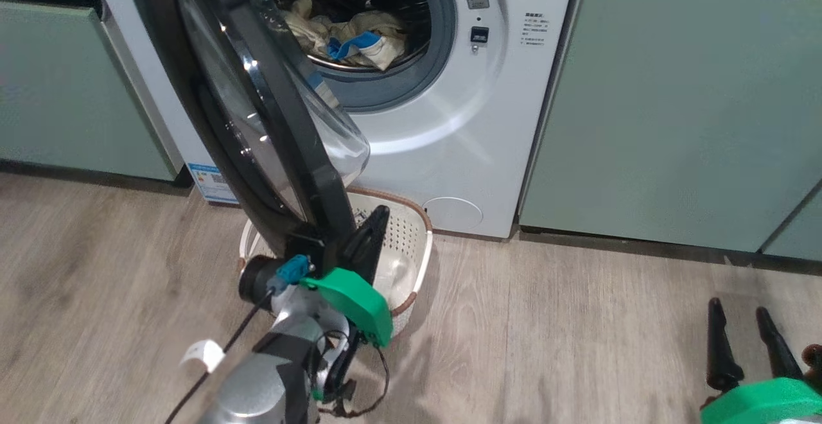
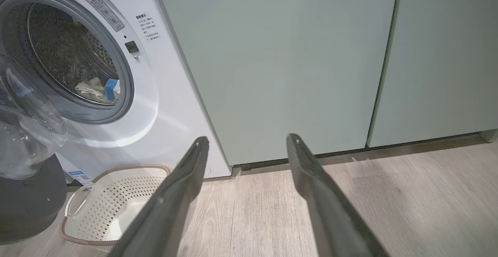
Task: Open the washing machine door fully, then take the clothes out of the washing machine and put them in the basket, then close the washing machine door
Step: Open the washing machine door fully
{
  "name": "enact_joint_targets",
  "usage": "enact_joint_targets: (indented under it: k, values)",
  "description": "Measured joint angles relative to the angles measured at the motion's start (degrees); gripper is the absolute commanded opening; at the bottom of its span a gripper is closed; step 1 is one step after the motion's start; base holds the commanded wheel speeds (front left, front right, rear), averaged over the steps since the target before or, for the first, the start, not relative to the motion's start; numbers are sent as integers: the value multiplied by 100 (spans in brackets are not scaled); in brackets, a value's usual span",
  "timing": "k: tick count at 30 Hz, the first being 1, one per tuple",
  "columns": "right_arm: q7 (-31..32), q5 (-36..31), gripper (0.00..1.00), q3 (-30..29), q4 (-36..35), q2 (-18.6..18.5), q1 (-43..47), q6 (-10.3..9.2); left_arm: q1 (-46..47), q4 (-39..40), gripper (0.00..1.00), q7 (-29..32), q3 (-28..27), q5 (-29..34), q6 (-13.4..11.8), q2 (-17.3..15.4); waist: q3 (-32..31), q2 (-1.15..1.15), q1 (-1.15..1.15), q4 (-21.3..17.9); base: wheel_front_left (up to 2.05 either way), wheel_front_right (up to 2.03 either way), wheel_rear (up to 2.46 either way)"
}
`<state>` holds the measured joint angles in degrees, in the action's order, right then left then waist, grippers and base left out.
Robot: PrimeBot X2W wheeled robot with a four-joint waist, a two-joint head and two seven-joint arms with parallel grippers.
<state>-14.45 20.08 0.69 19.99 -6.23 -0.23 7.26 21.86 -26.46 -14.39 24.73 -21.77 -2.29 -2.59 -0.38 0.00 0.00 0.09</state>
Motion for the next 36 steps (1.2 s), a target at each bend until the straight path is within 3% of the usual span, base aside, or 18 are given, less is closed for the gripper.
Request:
enact_joint_targets:
  k: [17, 36]
  values:
    - [0, 0, 100, -7, 0, 1, 0, 0, 0, -47, 0, -25, -185, 68, 85, 37, 6, 0, 0, 318, 0, 0, 0]
    - [0, 2, 100, -24, 1, 89, 2, 0, -88, -163, 0, -25, -190, 220, 213, -16, -76, 0, 0, 1077, 0, 0, 0]
